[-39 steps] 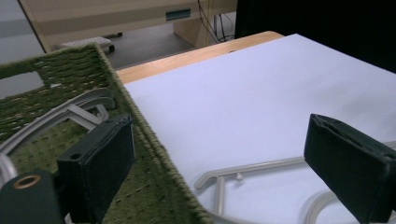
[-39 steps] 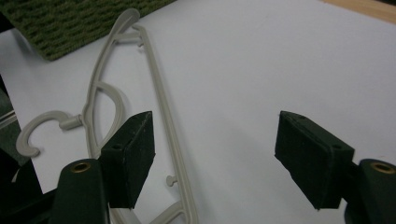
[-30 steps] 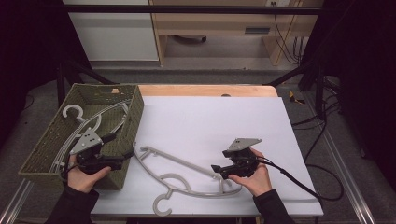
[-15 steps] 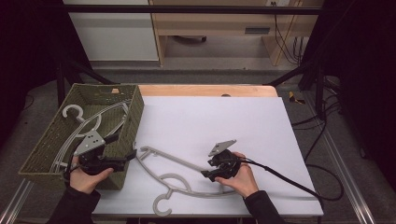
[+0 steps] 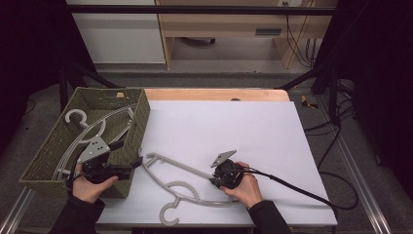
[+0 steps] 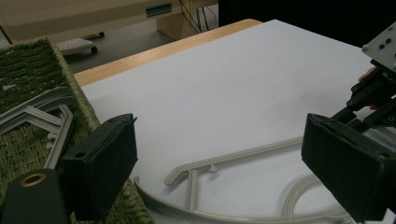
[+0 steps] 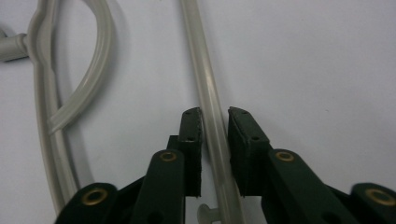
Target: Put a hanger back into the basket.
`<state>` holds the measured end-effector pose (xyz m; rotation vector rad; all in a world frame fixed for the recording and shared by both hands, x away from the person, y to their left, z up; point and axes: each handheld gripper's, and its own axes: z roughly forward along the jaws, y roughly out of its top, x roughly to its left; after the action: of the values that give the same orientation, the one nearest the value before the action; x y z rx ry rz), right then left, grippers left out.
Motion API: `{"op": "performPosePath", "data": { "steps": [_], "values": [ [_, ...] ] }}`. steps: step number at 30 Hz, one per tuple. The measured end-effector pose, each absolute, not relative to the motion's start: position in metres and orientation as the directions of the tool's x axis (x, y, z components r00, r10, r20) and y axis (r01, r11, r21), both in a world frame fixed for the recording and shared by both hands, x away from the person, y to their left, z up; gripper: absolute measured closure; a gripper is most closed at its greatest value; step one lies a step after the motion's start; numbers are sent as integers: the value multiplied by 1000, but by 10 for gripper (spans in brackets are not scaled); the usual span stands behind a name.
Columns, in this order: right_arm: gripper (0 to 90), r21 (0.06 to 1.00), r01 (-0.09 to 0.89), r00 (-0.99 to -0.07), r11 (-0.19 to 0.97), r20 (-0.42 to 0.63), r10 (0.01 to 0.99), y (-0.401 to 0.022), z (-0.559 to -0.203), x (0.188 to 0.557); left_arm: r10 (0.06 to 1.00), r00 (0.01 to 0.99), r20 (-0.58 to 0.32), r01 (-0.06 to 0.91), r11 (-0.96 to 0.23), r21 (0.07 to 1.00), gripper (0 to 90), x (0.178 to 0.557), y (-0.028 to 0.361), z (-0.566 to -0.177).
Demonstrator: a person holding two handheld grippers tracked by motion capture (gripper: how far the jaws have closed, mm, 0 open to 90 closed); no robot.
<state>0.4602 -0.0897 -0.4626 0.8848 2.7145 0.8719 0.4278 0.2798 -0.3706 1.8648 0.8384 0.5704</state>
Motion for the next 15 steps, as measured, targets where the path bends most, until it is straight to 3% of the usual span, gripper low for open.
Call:
{"op": "performPosePath", "data": {
  "steps": [15],
  "values": [
    [786, 552, 562, -753, 616, 33, 657, -97, -461, 464, 757, 653, 28, 299, -293, 908, 103, 427, 276, -372]
  ]
}}
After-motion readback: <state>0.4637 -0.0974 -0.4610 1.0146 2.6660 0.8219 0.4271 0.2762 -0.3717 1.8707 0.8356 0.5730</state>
